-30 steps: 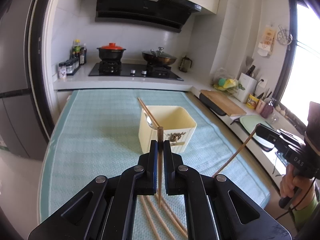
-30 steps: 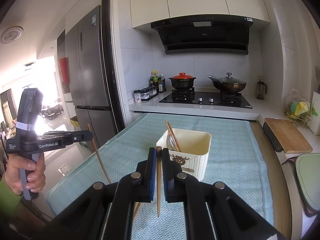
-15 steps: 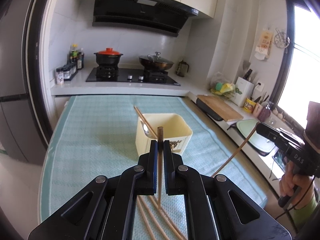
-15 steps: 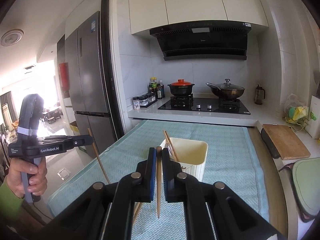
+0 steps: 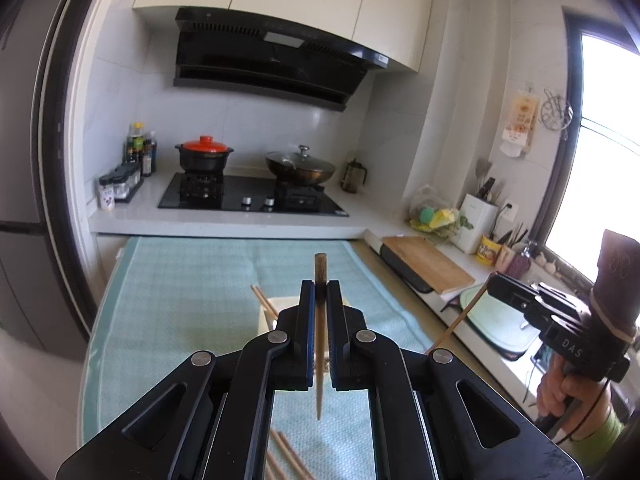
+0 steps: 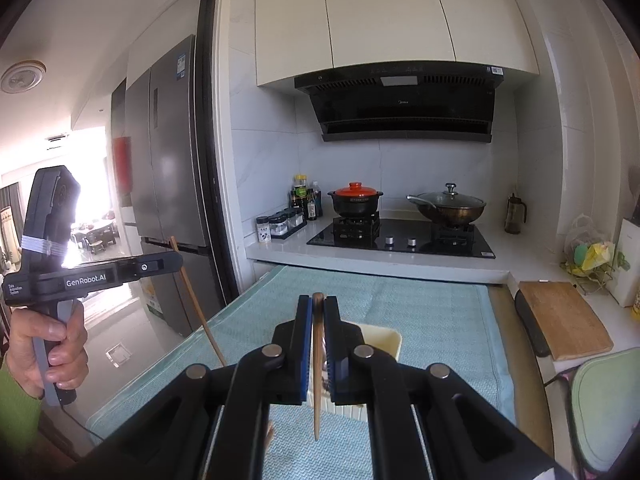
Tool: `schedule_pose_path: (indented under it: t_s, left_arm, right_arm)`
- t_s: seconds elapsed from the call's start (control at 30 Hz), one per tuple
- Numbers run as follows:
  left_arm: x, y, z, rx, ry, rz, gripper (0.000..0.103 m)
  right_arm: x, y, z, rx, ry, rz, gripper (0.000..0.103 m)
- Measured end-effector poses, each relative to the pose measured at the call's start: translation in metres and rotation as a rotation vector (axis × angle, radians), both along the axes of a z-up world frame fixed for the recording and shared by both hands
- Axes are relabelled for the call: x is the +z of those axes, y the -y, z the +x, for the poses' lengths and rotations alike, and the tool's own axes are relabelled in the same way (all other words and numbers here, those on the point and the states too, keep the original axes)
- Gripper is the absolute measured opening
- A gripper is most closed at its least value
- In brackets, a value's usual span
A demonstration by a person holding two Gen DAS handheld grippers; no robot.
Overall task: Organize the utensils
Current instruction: 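Lower both chopsticks into the cream holder with both tools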
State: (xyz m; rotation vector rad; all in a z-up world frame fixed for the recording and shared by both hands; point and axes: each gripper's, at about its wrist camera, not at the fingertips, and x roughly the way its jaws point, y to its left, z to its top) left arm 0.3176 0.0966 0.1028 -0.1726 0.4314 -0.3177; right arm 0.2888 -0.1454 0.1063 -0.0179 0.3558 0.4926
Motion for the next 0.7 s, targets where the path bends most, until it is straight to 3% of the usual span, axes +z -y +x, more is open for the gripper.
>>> schedule_pose_path:
  t_s: [0.2, 0.4, 0.53, 0.7]
  left_arm:
    - [0.021, 0.006, 0.039, 0.065, 0.054, -0.015, 0.003]
    - [-0.005, 0.028, 0.083, 0.132, 0.061, 0.035, 0.003]
    - [-0.043, 0.035, 0.116, 0.142, -0.025, 0.033, 0.003]
    - [-0.087, 0.043, 0.152, 0.114, -0.184, 0.026, 0.003]
  right_arm:
    - [0.032, -0.007, 0.036, -0.069, 0.100, -0.024, 0.006]
    - [0.019, -0.015, 0.091, -0.109, 0.087, -0.014, 0.006]
    - [-0.014, -0.022, 0.127, -0.109, 0.000, -0.042, 0.006]
    - [-0.067, -0.037, 0.170, -0.078, -0.196, -0.114, 0.006]
